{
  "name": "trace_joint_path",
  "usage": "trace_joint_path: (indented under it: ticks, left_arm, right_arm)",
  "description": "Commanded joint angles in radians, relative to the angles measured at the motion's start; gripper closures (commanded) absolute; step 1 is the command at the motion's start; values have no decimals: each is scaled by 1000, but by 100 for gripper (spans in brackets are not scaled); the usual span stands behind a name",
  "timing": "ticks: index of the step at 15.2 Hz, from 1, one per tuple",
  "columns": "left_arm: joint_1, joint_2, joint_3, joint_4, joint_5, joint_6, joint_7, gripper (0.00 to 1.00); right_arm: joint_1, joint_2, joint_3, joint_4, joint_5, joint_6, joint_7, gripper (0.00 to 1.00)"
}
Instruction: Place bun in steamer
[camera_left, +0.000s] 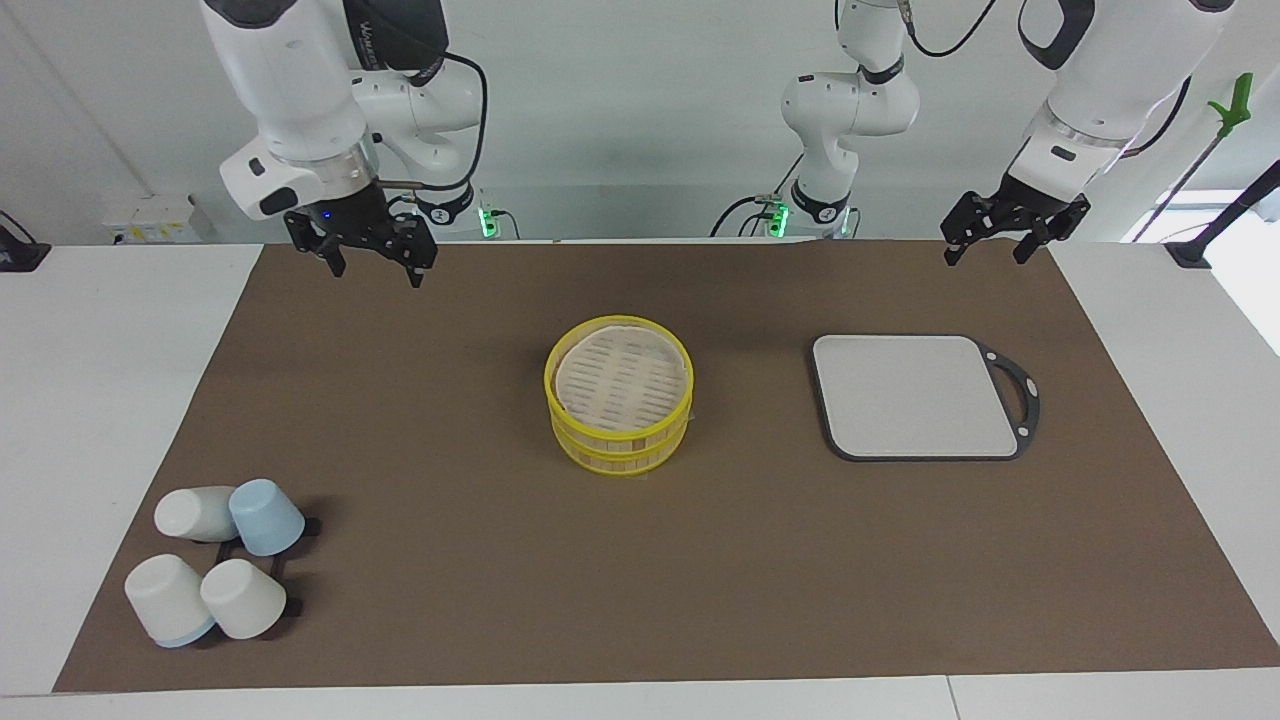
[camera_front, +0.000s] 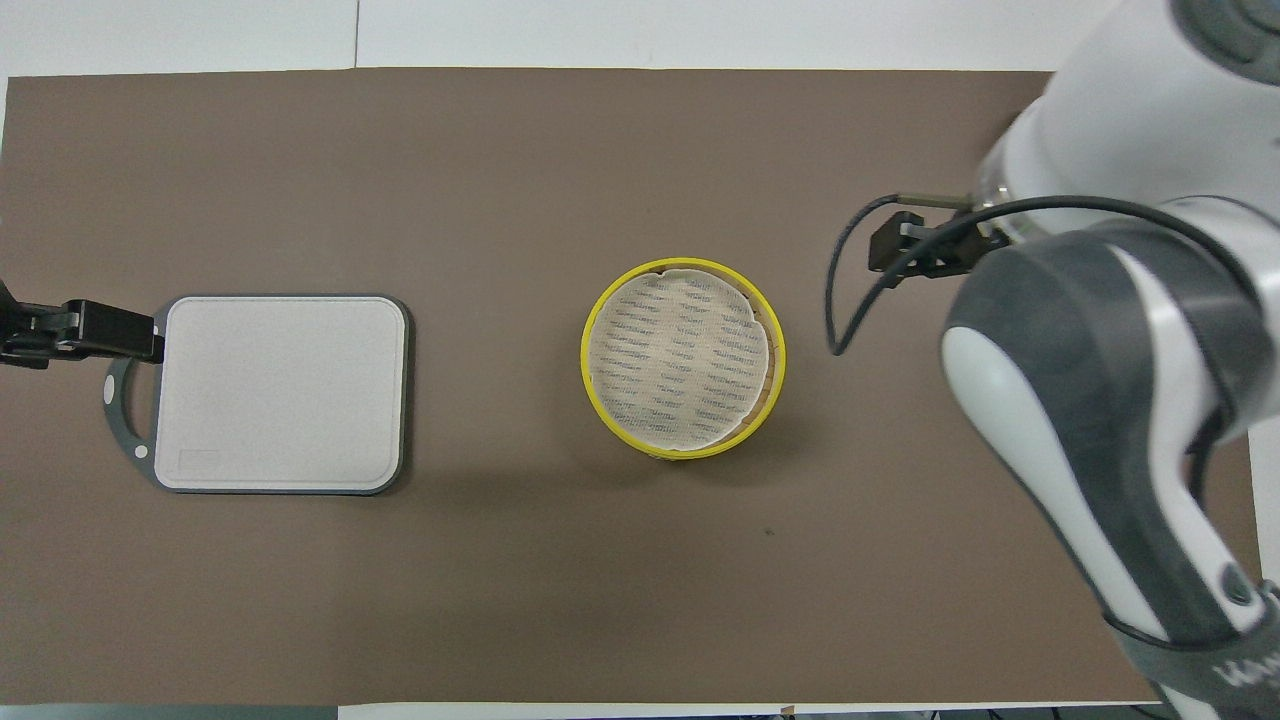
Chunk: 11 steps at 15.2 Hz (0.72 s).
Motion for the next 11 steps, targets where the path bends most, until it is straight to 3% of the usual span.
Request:
trace_joint_path:
  ticks: [1, 4, 9, 11]
  left_arm:
    - [-12, -11, 6, -9, 14, 10, 12, 0]
    - [-10, -11, 6, -9, 14, 10, 10, 0]
    - [-12, -11, 6, -9, 13, 10, 10, 0]
    - [-12, -9, 6, -8, 13, 10, 10, 0]
  right_arm:
    - [-11, -59, 17, -113, 10, 60, -29, 0]
    - [-39, -47, 12, -107, 12, 122, -67, 0]
    - [-56, 24, -11, -26, 55, 63, -98, 0]
    - [-48, 18, -20, -27, 55, 66, -101, 0]
